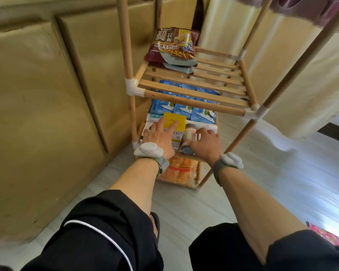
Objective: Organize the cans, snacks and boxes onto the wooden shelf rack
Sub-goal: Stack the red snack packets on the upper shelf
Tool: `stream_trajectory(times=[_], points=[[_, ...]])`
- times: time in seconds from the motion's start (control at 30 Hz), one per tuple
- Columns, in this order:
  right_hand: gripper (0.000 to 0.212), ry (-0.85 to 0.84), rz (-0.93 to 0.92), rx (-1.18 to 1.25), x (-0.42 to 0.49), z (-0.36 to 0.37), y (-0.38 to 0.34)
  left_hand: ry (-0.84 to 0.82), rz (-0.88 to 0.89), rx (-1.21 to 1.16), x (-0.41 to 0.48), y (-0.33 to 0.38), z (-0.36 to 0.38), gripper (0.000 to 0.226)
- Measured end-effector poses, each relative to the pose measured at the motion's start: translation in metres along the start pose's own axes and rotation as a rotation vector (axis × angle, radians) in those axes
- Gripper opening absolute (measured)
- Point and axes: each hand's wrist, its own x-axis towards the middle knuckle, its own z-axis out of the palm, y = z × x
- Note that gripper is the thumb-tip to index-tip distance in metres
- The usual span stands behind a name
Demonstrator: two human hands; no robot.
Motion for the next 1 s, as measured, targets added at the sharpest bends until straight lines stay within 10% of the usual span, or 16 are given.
stream_trajectory(times=[0.17,0.53,0.73,1.0], points=[[0.093,-0.181,-0.072,-0.163,-0.003,0.009,0.018,-0.021,-0.021,-0.01,-0.001,0.004,-0.002,0.093],[0.066,-0.078,-0.133,-0.155,-0.001,0.004,0.02,-0.025,-0.025,-0.009,-0.001,0.006,-0.001,0.092],[0.104,-0.062,-0.182,-0.163,0.0,0.013,0.018,-0.011,-0.022,-0.015,0.0,0.004,0.001,0.092],[0.071,-0.024,-0.231,-0.21,-0.001,0.014,0.01,-0.007,-0.016,-0.006,0.001,0.007,0.002,0.092]])
